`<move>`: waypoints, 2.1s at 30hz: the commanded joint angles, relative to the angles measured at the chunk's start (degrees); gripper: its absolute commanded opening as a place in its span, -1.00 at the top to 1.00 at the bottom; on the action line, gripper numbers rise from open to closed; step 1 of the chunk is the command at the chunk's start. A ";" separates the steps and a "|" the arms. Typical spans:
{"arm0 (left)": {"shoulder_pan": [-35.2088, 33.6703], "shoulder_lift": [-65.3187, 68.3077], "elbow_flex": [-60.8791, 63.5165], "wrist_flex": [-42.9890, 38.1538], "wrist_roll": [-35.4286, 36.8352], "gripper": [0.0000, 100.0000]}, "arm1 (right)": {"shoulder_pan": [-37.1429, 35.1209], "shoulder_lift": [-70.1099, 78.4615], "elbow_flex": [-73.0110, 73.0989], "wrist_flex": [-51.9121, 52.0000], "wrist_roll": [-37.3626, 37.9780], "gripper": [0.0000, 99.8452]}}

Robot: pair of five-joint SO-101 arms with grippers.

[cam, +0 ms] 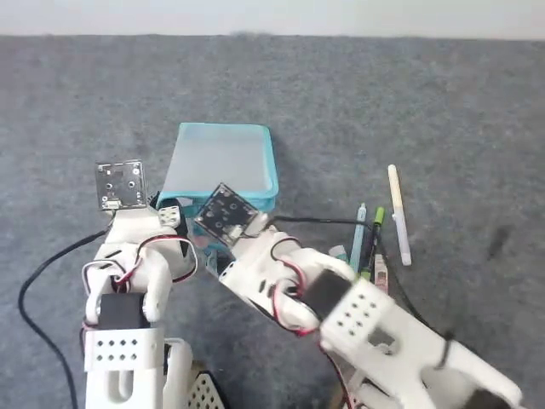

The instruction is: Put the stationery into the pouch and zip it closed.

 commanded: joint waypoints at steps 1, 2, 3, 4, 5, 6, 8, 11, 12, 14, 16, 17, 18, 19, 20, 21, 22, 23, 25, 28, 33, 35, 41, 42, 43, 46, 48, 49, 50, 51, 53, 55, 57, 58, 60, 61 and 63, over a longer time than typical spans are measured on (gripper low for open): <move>-0.70 -0.09 -4.18 -1.85 0.88 0.98 | -0.84 4.53 -4.22 -2.15 -0.44 0.57; -0.79 -0.09 -4.18 -1.85 0.88 0.98 | -0.84 5.41 -4.84 -2.42 -0.53 0.57; -0.88 -0.09 -4.18 -1.85 0.88 0.98 | -0.75 5.85 -5.10 -2.86 -0.44 0.57; -1.41 -0.09 -4.26 -1.85 0.88 0.98 | -0.75 6.02 -5.10 -3.47 -0.44 0.57; -2.11 -0.09 -4.88 -1.58 0.79 0.98 | -0.75 6.20 -4.92 -4.18 -0.35 0.57; -2.73 -0.09 -5.49 -1.23 0.09 0.98 | -0.75 6.29 -4.92 -4.70 -0.26 0.57; -3.16 -0.09 -7.25 1.05 -1.32 0.98 | -0.40 6.02 -4.92 -4.44 0.00 0.57; -3.08 -0.09 -11.65 3.96 -1.93 0.98 | 0.84 5.93 -4.92 -2.24 5.10 0.57; -2.90 0.00 -13.49 4.75 -1.93 0.98 | 1.27 5.85 -4.92 -1.19 7.21 0.57; -2.73 0.44 -17.01 6.51 -1.93 0.98 | 3.65 4.88 -4.92 0.84 9.41 0.57; -1.85 2.81 -19.38 7.12 -1.93 0.98 | 6.55 2.59 -4.92 1.98 9.32 0.57; -1.32 4.66 -20.18 7.21 -1.67 0.98 | 7.60 1.19 -4.92 2.07 9.32 0.57; -0.53 7.03 -21.05 7.21 -1.41 0.98 | 8.22 -0.40 -4.92 2.15 9.32 0.57; 0.70 9.67 -22.02 7.47 -0.35 0.98 | 8.48 -2.15 -4.92 2.15 9.23 0.57; 1.93 12.66 -23.25 7.74 1.41 0.98 | 8.48 -4.09 -4.84 2.07 8.97 0.57; 2.90 15.74 -24.75 8.62 3.08 0.98 | 8.48 -5.93 -4.40 1.63 7.47 0.57; 3.60 18.81 -26.59 9.58 4.22 0.98 | 8.48 -7.69 -4.22 1.54 5.54 0.57; 3.96 21.71 -28.70 10.73 4.84 0.98 | 8.57 -9.10 -4.22 1.54 4.13 0.57; 4.04 26.29 -32.92 13.45 5.36 0.98 | 8.84 -11.21 -3.87 1.54 3.34 0.57; 4.48 28.31 -35.74 14.77 8.18 0.98 | 7.16 -11.30 -3.69 1.54 2.64 0.57; 6.95 27.87 -34.59 12.75 9.32 0.98 | 0.13 -11.21 -3.08 -1.98 -3.96 0.57; 7.21 27.87 -34.77 12.84 9.32 0.98 | 0.04 -11.30 -1.32 -5.05 -5.89 0.57; 4.84 28.22 -34.77 12.84 9.32 0.98 | 0.13 -11.38 4.04 -15.34 -8.35 0.58; 4.66 28.22 -34.77 12.84 9.32 0.98 | 0.13 -11.30 4.40 -16.57 -8.44 0.58; 4.66 28.13 -34.77 13.01 9.32 0.98 | 0.13 -11.30 4.57 -17.45 -8.44 0.58; 4.66 27.78 -34.95 13.10 9.23 0.98 | 0.13 -11.30 4.84 -18.42 -8.26 0.58; 4.57 28.04 -35.56 13.27 9.23 0.98 | 0.22 -11.30 4.84 -18.59 -8.26 0.58; 4.57 28.13 -35.91 13.80 9.23 0.98 | 0.22 -11.30 4.84 -18.59 -8.35 0.58; 4.57 28.13 -36.44 14.24 9.23 0.98 | 0.22 -11.30 4.84 -18.59 -8.26 0.58; 4.57 28.22 -37.05 14.77 9.23 0.98 | 0.22 -11.30 4.84 -18.59 -8.18 0.58; 4.57 28.22 -37.85 15.03 9.23 0.98 | 0.40 -11.65 4.75 -18.59 -8.09 0.58; 4.66 28.31 -38.46 15.03 9.23 0.98 | 1.19 -11.91 4.75 -18.59 -7.91 0.58; 4.75 28.31 -38.81 15.03 9.41 0.98 | 1.71 -11.91 4.75 -18.59 -5.71 0.58; 4.75 28.31 -38.90 14.95 9.41 0.98 | 1.71 -11.91 4.75 -18.59 -4.40 0.58; 4.84 28.31 -39.25 15.12 9.41 0.98 | 1.71 -11.91 4.66 -18.59 -3.34 0.58; 4.84 28.31 -39.43 15.12 9.41 0.98 | 1.71 -11.91 4.66 -18.59 -3.52 0.58; 4.84 27.87 -39.43 15.21 9.41 0.98 | 1.71 -11.91 4.48 -18.68 -3.34 0.58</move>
